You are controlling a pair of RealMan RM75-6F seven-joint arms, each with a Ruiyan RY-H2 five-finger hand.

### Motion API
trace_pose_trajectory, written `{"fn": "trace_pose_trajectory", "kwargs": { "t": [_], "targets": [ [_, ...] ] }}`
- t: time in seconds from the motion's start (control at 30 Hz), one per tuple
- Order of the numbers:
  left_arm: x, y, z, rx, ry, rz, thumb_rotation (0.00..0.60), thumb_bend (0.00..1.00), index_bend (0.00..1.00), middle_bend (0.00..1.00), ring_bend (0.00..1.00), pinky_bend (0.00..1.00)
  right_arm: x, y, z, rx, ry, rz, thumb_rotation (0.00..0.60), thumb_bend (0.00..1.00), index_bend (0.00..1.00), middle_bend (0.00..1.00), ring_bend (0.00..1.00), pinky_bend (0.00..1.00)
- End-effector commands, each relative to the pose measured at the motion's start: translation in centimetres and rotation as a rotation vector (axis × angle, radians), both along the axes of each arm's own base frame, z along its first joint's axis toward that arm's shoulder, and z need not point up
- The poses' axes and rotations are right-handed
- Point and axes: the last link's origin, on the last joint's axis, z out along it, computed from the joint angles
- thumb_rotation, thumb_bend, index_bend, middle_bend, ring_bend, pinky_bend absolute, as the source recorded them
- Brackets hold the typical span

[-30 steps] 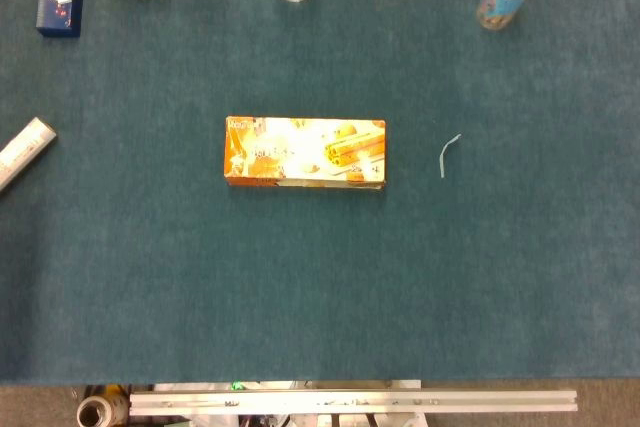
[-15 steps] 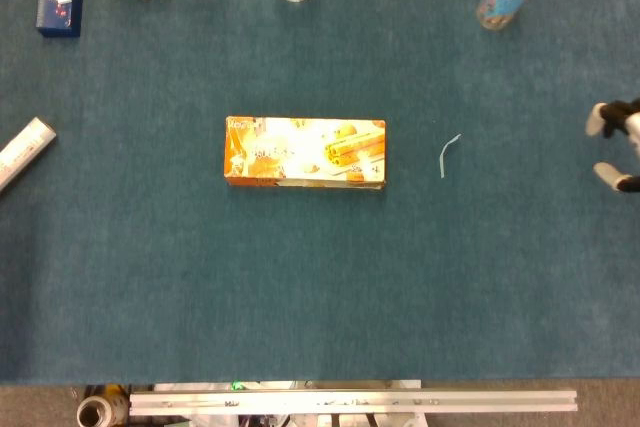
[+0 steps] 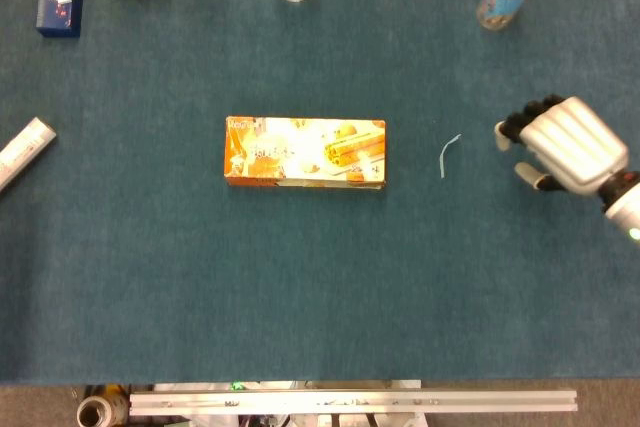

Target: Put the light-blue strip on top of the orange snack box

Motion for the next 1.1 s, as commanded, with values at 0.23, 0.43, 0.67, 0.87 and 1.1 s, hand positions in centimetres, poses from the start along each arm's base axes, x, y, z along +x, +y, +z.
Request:
{"fn": "trace_pose_trajectory", "kwargs": {
  "t": [0.23, 0.43, 0.67, 0.87, 1.1],
  "targets": [
    [-0.3, -0.3, 0.0, 0.004, -0.004, 0.013, 0.600, 0.17, 0.18, 0.24, 0.25, 0.18, 1.4, -1.0, -3.8, 0.037, 0.051, 0.143, 0.600, 0.30, 0.47, 0.41, 0.23, 0.15],
    [-0.5, -0.3, 0.2, 0.008, -0.006, 0.019, 0.600, 0.17, 0.18, 0.24, 0.25, 0.18, 1.7, -1.8, -5.4, 0.026, 0.063, 0.193, 0.600, 0.30, 0.47, 0.32, 0.12, 0.03],
    [-0.5, -0.3, 0.2, 0.006, -0.007, 0.020, 0.600, 0.17, 0.18, 0.24, 0.25, 0.18, 1.8, -2.4, -6.8, 0.017, 0.068, 0.213, 0.600, 0.29, 0.47, 0.27, 0.07, 0.00],
    [-0.7, -0.3, 0.3, 0.009, -0.009, 0.023, 0.600, 0.17, 0.18, 0.24, 0.25, 0.18, 1.9, -2.6, -7.6, 0.017, 0.061, 0.222, 0.600, 0.29, 0.47, 0.27, 0.07, 0.00],
    [-0.7, -0.2, 0.1, 0.000, -0.011, 0.022, 0.600, 0.17, 0.18, 0.24, 0.25, 0.18, 1.6, -2.9, -8.3, 0.021, 0.085, 0.237, 0.600, 0.29, 0.47, 0.27, 0.07, 0.00]
  ]
}}
